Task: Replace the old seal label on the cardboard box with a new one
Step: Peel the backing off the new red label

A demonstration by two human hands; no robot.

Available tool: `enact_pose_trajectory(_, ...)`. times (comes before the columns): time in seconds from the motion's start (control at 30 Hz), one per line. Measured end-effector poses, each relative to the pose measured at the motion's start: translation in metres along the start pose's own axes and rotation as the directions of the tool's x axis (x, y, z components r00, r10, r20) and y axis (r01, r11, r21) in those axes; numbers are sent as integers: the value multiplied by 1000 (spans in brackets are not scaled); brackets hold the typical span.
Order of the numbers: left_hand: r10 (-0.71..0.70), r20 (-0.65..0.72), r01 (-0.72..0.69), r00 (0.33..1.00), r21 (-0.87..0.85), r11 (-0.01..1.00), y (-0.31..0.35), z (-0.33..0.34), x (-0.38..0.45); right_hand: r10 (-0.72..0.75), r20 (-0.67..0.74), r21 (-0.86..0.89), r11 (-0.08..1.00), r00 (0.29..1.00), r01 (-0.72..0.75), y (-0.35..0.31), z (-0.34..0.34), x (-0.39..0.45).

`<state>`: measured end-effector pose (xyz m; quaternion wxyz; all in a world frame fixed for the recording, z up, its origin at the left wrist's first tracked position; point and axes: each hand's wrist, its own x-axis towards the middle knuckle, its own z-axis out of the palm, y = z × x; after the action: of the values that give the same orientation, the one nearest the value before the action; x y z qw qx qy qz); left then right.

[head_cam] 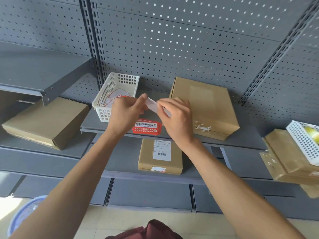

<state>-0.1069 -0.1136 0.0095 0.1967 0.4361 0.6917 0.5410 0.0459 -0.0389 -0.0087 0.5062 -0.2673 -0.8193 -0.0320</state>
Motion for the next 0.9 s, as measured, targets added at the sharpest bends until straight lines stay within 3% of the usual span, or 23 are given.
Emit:
enact_pose_trajectory(0.17,-59,138,86,989,-200,976,24,9,4,-178,-84,-90,981,980,170,12,-16,10)
enact_pose_trajectory(0.27,-15,168,57,986,-247,967,35,14,4,-228,-85,-142,966,970,215,21,-23,11)
enact_pose_trajectory(0.7,83,123,-36,989,-343,939,59,47,8,-222,-38,-125,968,974,215,46,-60,16)
enact_pose_trajectory(0.8,66,77,-31,995,-395,918,65,50,13,-89,-76,-28,996,993,87,49,-72,16)
enact_pose_trajectory(0.9,44,54,-15,998,-444,896,72,53,18,203,-60,150,970,977,-192,57,-82,16)
